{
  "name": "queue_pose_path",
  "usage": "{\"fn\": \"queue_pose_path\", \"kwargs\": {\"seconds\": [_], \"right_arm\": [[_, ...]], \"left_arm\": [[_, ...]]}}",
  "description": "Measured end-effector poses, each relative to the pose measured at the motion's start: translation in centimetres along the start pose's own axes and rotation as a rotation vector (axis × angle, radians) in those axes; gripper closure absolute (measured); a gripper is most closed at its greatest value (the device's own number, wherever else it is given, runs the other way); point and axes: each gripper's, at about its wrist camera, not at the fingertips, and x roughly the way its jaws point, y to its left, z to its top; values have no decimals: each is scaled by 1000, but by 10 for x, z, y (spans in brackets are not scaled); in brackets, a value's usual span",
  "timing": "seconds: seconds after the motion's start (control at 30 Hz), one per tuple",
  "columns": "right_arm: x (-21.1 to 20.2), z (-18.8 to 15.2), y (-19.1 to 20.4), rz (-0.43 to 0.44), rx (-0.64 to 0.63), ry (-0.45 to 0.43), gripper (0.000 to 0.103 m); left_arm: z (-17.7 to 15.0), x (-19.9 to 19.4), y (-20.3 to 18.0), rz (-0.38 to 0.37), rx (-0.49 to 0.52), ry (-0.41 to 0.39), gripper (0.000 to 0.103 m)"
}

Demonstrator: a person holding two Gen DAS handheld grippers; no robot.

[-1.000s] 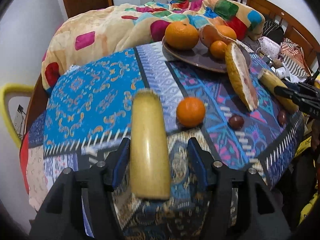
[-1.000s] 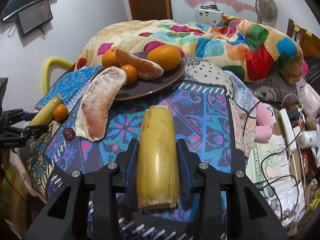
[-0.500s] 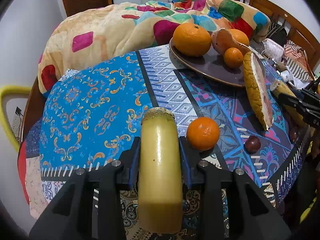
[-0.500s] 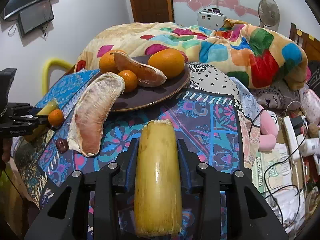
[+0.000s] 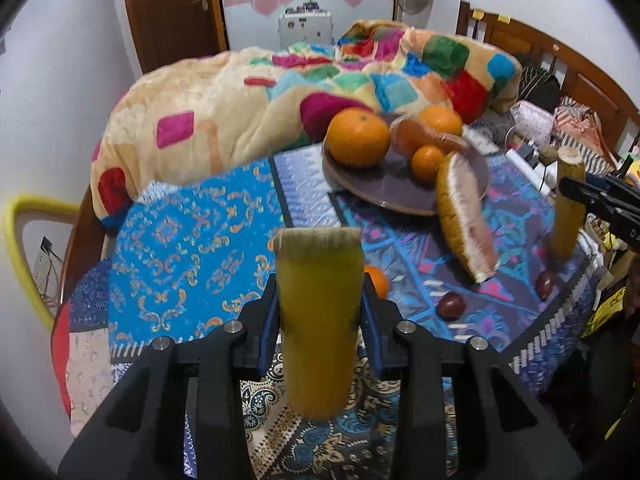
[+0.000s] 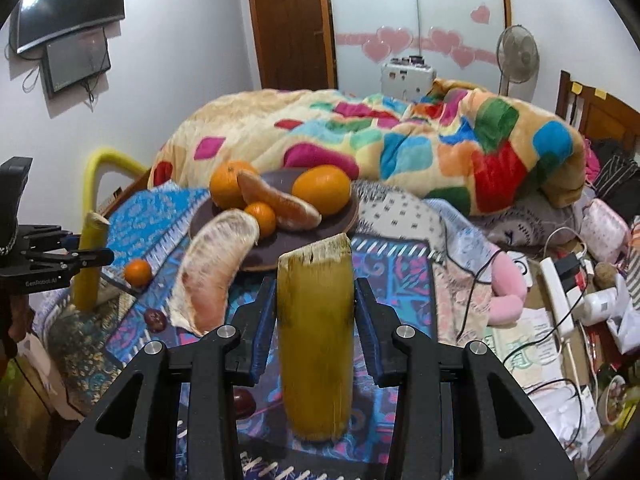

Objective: Organize fruits
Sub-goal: 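Lift both yellow cylinders and carry them toward the brown plate, then lower both yellow cylinders onto the plate and open both tools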

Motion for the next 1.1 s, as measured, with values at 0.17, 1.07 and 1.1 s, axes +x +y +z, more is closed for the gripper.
{"fn": "queue_pose_path", "kwargs": {"seconds": [0.17, 1.07, 1.1], "right_arm": [[-11, 7, -1, -9, 10, -29, 68], [10, 62, 24, 44, -79, -135, 70], [14, 64, 26, 46, -89, -133, 70]], "left_arm": [[13, -15, -6, 2, -10, -49, 67], [80, 10, -38, -83, -5, -137, 67], [81, 14, -39, -84, 1, -135, 67]]}}
